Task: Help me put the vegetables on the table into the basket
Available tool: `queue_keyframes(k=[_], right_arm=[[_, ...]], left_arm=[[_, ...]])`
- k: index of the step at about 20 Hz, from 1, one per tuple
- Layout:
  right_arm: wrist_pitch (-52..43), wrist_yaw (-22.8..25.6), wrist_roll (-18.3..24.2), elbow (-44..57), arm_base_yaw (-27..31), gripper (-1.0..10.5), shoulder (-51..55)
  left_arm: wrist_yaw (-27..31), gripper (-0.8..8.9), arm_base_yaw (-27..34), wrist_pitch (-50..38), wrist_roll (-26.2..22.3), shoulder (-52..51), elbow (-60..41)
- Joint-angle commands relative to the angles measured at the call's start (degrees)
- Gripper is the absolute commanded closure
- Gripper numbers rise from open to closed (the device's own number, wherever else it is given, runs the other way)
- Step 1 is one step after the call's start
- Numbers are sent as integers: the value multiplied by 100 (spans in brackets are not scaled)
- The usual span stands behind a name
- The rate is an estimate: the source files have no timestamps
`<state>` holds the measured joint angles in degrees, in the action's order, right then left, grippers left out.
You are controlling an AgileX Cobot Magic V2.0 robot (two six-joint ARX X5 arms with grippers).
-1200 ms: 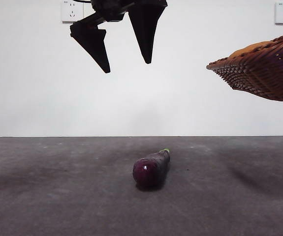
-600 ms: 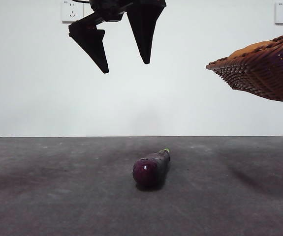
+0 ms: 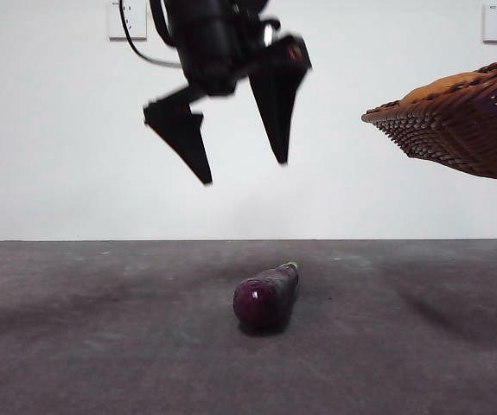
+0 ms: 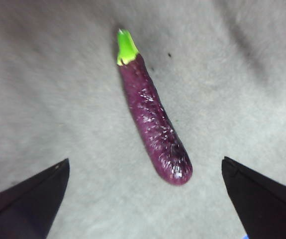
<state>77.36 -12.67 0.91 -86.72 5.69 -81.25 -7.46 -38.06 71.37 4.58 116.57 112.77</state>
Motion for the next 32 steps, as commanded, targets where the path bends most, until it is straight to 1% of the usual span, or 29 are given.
queue_keyframes(k=[1,4,7,10,15,16,18,19,25,32], right_arm=[[11,-81,44,44,0,955,-24],[0,-76,44,44,0,955,-24],[-2,94,44,44,0,955,-24],[0,90,44,44,0,955,-24],[0,87,63,44,0,955,-24],[2,87,63,44,0,955,-24],[7,87,63,44,0,955,-24],[4,85,63,44,0,955,-24],[20,66,63,44,0,955,-24],[50,63,61,44,0,955,-24]], left_arm=[[-44,271,-118,-76,103,319,-68],[-44,271,-229,-234,212,667,-68],[-15,271,-291,-350,297,938,-68],[136,281,-315,-385,387,1099,-68],[151,284,-302,-365,420,1325,-68],[153,304,-315,-374,417,1353,-68],[151,404,-313,-374,417,1381,-68],[149,410,-313,-398,420,1384,-68],[149,410,-313,-459,433,1386,-70],[149,410,-350,-518,566,1394,-74]])
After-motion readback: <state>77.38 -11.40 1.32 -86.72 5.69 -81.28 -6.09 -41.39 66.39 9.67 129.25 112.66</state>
